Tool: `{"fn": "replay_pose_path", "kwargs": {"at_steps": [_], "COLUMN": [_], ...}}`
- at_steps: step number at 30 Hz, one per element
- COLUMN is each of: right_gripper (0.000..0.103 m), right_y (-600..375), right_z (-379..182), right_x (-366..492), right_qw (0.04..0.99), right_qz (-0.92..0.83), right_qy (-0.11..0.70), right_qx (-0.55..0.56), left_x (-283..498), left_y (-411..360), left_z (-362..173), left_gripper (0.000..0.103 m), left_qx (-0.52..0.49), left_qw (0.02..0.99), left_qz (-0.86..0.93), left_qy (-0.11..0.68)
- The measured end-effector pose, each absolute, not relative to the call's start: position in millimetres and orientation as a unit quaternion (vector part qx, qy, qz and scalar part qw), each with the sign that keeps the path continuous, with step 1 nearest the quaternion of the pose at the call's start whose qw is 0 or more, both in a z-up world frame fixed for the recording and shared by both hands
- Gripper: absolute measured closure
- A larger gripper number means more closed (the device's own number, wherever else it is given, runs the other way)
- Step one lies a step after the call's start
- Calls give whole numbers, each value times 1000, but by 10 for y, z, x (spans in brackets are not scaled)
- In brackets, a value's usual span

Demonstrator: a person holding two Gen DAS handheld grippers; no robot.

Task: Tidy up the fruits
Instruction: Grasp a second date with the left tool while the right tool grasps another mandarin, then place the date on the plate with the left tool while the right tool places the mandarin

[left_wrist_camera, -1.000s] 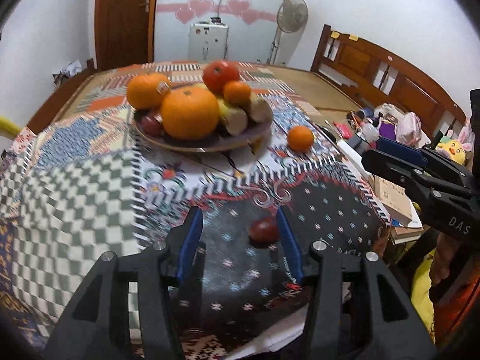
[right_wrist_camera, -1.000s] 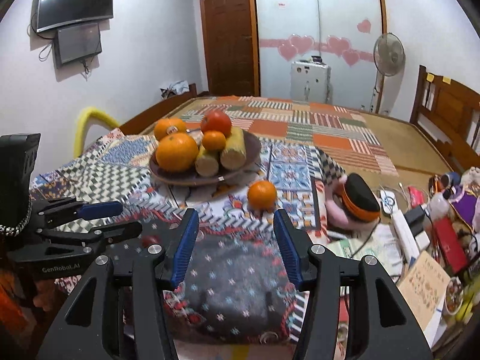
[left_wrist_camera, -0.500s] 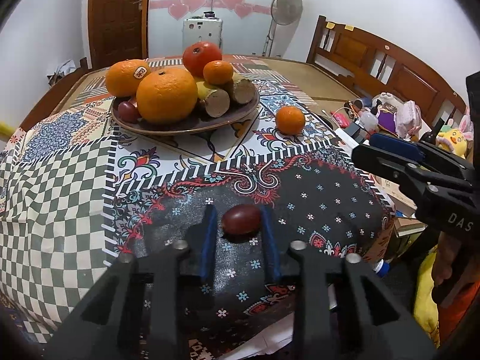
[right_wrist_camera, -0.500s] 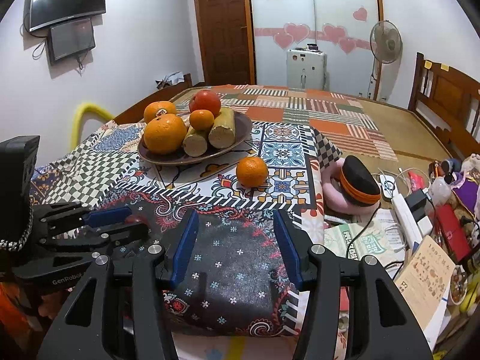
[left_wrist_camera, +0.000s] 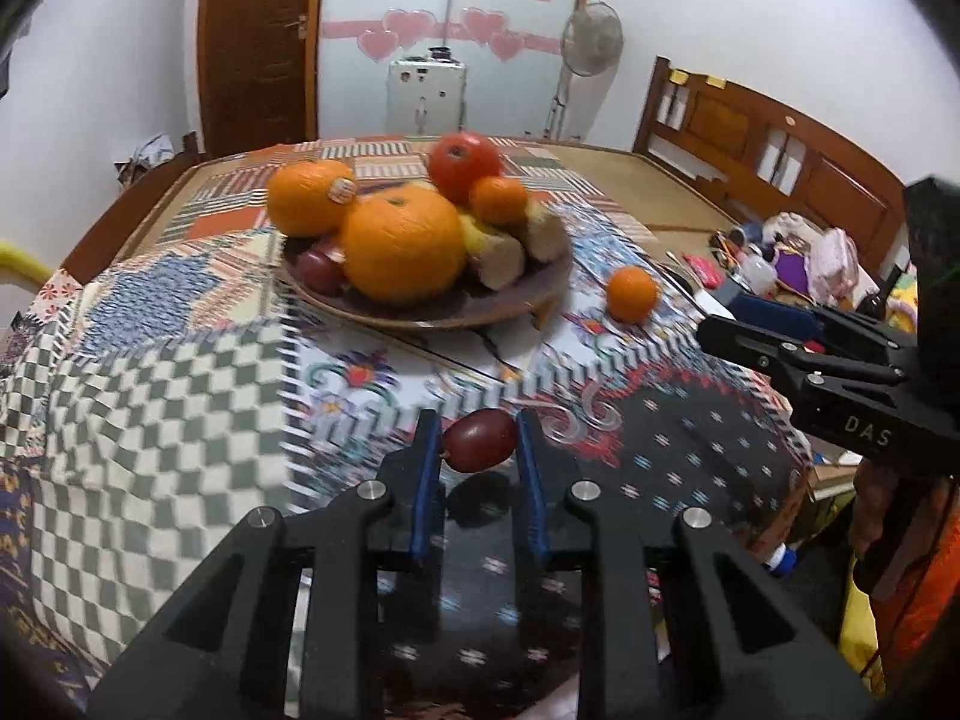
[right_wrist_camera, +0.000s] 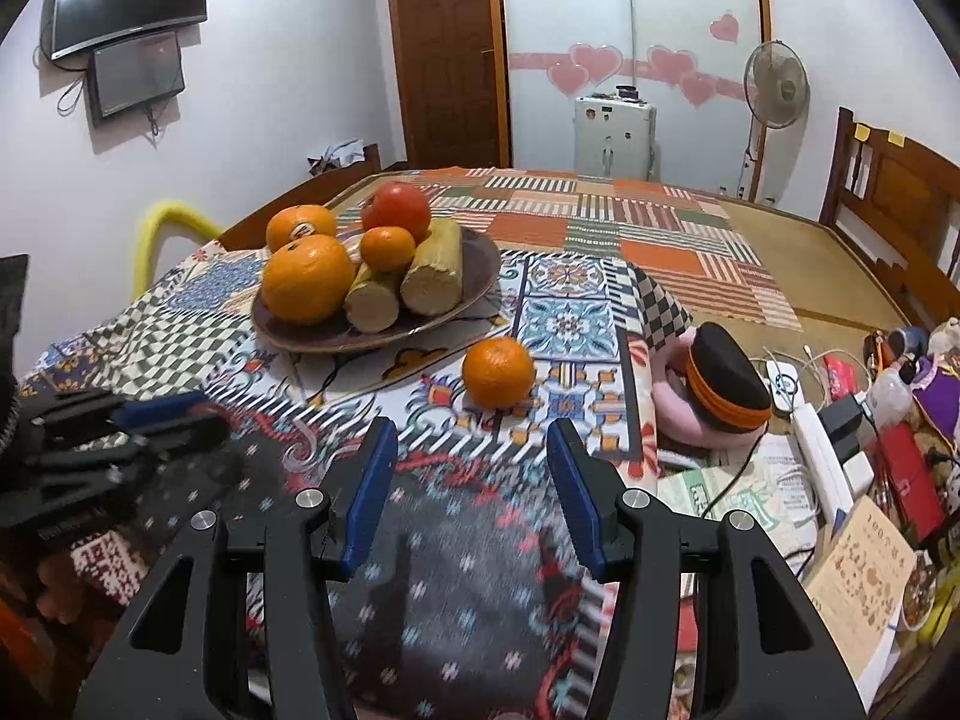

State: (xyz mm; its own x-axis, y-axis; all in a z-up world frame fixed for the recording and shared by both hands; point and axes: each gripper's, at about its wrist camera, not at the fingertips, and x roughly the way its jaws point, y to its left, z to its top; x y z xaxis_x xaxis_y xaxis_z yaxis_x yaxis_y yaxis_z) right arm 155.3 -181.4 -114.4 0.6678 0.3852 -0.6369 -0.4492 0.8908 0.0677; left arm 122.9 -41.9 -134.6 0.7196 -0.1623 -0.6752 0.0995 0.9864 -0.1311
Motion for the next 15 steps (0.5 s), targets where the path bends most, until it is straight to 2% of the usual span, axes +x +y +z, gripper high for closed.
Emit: {"fn": "replay_pose_path", "kwargs": {"at_steps": [15], "right_gripper": [55], "right_y": [-1608], "right_z": [-1298], "right_x": [2004], "right_qw": [896], "right_qz": [231], "right_qy": [372], "right_qx": [-75], "left_x": [1459], "left_y": [-40], "left_z": [-1324], "left_gripper": [78], "left_qx": [-51], "left_qw": [930], "left_qz": [-51], "left_qy": [361]}}
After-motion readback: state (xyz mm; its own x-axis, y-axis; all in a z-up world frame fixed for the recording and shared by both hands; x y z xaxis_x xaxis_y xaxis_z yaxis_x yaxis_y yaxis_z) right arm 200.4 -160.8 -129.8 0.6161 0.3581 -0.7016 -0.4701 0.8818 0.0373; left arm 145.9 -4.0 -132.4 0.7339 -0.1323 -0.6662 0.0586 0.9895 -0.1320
